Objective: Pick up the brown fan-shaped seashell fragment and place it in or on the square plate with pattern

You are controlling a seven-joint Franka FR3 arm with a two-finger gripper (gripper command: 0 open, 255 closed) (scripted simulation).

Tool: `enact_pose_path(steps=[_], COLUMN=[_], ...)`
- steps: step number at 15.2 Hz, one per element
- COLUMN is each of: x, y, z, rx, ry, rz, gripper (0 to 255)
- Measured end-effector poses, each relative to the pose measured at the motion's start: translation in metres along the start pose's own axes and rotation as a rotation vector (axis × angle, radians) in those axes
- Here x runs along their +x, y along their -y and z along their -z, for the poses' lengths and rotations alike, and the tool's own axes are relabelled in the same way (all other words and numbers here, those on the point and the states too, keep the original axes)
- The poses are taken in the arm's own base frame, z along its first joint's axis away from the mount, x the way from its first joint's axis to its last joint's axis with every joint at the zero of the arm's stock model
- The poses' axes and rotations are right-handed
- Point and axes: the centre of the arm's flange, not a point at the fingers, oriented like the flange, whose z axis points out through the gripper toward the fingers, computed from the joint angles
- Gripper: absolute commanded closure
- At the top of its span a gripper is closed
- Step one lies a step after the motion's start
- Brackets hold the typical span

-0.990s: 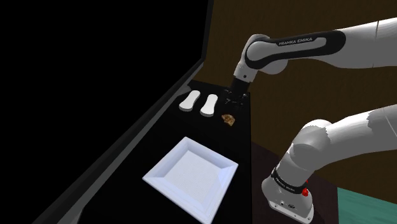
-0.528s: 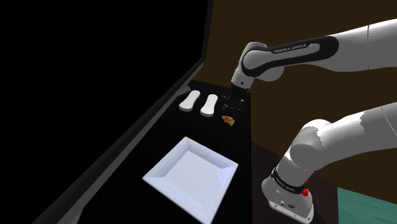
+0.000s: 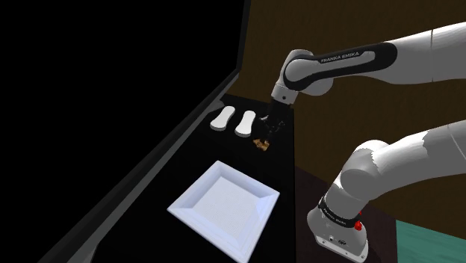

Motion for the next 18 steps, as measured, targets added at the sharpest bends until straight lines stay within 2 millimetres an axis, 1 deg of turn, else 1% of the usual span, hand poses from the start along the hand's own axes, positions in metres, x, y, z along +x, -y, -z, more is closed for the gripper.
enact_pose_path(steps=[8,12,16,17,18], x=[0.001,-0.003,-0.005,-0.005,-0.005], y=[0.001,0.006,0.012,0.012,0.012], z=[0.004,0.019,0.040,0.040,0.040], rx=[0.002,0.000,0.000,0.000,0.000], ry=[-0.006,-0.001,0.000,0.000,0.000], rz=[0.000,0.000,0.000,0.000,0.000], gripper=[255,255,255,0,0])
